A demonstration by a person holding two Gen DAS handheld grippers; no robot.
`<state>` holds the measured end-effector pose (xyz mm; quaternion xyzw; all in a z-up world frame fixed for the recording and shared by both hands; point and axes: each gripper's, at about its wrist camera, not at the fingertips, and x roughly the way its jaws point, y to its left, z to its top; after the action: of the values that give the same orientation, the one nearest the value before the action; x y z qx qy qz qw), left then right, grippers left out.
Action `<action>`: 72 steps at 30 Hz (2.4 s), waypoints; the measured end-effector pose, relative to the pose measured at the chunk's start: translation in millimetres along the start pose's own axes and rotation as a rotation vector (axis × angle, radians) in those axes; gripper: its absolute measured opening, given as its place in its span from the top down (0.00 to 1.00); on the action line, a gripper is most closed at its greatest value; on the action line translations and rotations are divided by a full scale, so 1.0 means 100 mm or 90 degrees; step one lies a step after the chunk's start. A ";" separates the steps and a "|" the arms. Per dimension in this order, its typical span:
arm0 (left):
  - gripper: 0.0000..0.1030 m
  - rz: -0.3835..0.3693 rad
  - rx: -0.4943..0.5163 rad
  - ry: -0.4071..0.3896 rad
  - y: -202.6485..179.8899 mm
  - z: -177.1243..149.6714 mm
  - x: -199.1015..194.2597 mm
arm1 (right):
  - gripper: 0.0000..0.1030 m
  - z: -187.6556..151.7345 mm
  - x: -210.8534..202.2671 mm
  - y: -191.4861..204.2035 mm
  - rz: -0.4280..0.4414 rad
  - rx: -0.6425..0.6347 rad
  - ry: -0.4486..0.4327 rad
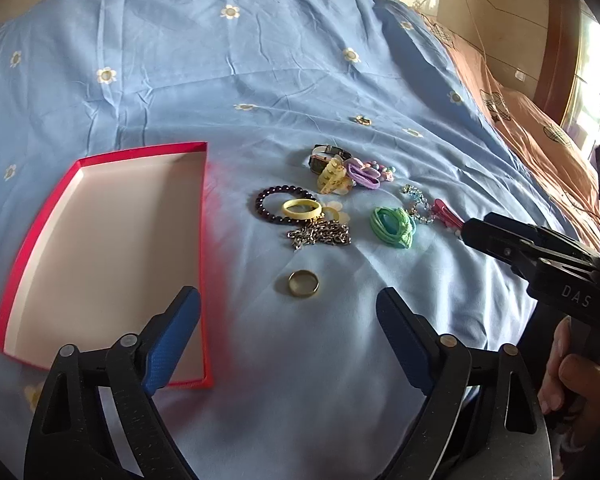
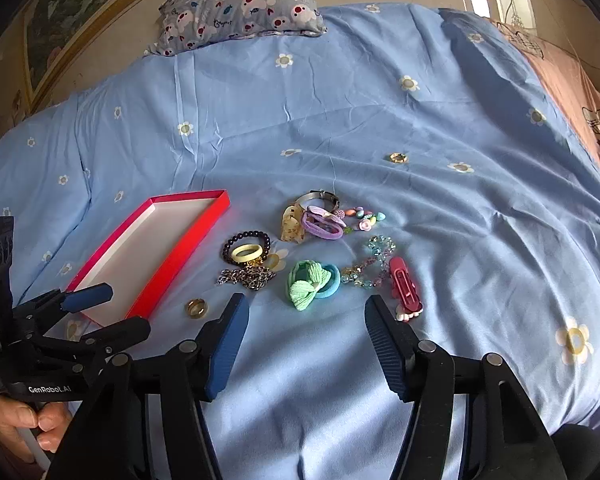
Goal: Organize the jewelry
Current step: 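Grasp the gold ring with the left tool while the right tool grasps the green hair tie, then lower the ring and green hair tie into the box and open both tools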
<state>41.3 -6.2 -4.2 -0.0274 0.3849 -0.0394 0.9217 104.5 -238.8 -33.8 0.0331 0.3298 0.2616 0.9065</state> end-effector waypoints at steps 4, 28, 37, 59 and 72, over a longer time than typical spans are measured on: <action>0.19 -0.016 0.001 0.024 0.01 0.08 0.18 | 0.49 0.08 0.18 -0.02 0.014 0.003 0.021; 0.79 -0.051 -0.002 0.090 0.11 0.13 0.64 | 0.89 0.13 0.74 -0.06 0.016 -0.007 0.094; 0.79 -0.063 -0.027 0.056 0.20 0.15 0.37 | 0.89 0.22 0.60 0.11 0.039 -0.019 0.074; 0.79 0.062 -0.142 0.005 1.36 0.03 -0.13 | 0.89 0.31 0.93 1.27 0.178 -0.107 0.102; 0.79 0.124 -0.164 0.032 1.82 -0.06 0.01 | 0.89 0.17 1.36 1.97 0.228 -0.180 0.156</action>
<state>46.7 174.6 -24.1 -0.1072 0.4106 0.0995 0.9000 113.8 -0.1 -53.8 -0.0682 0.3859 0.4638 0.7945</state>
